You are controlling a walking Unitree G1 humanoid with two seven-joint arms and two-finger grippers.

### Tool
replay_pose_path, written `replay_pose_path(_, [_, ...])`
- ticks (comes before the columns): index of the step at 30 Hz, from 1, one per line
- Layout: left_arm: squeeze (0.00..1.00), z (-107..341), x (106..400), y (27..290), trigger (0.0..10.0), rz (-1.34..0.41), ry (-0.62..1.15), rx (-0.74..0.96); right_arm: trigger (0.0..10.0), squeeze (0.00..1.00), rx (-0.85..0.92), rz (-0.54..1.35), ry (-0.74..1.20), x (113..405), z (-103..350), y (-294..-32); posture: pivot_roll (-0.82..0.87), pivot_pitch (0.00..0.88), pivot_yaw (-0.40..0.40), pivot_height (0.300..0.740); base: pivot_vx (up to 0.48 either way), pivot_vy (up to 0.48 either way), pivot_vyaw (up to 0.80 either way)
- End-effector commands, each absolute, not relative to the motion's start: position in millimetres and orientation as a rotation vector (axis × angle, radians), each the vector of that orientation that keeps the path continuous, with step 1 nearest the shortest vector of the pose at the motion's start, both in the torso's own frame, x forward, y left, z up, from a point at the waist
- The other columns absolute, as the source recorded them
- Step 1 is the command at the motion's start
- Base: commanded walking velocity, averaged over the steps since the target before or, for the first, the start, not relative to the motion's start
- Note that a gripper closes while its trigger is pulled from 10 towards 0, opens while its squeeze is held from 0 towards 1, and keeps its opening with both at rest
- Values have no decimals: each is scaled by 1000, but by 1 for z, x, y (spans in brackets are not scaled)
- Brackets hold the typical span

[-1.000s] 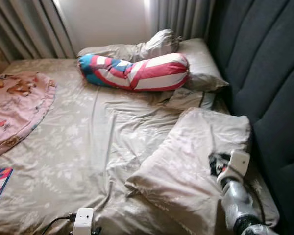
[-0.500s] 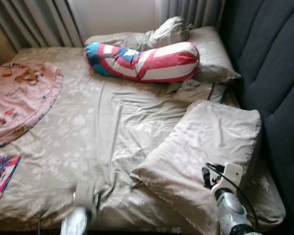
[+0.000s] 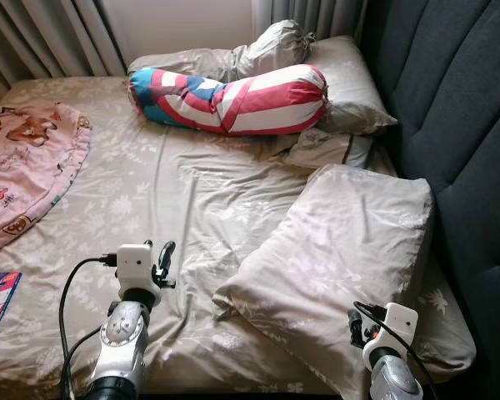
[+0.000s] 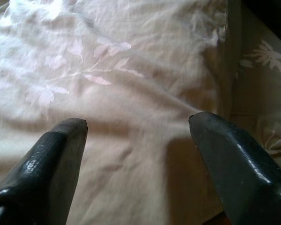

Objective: Clean up the room

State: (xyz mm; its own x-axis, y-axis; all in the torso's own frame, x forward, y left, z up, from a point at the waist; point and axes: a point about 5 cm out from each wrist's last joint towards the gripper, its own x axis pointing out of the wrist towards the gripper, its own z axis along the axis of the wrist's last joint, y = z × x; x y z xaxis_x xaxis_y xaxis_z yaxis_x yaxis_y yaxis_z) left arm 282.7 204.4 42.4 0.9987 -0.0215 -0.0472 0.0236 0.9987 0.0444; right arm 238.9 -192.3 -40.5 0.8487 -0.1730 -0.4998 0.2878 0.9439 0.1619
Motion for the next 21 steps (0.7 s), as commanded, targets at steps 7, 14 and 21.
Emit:
replay_pose_path(7, [0,25,251,214,10000,8,114,54,10000,0,222,-201,456,233,-41,-185,-101,76,17,740,0,0,0])
replay_pose_path(14, [0,24,245,222,10000,48,128,66,10000,0,208,-201,453,233,-40,-190,-94,83,2,740,0,0,0])
replay_pose_path(21, [0,28,247,212,10000,32,129,57,10000,0,269,-255,484,245,-36,-193,-93,102,6,740,0,0,0])
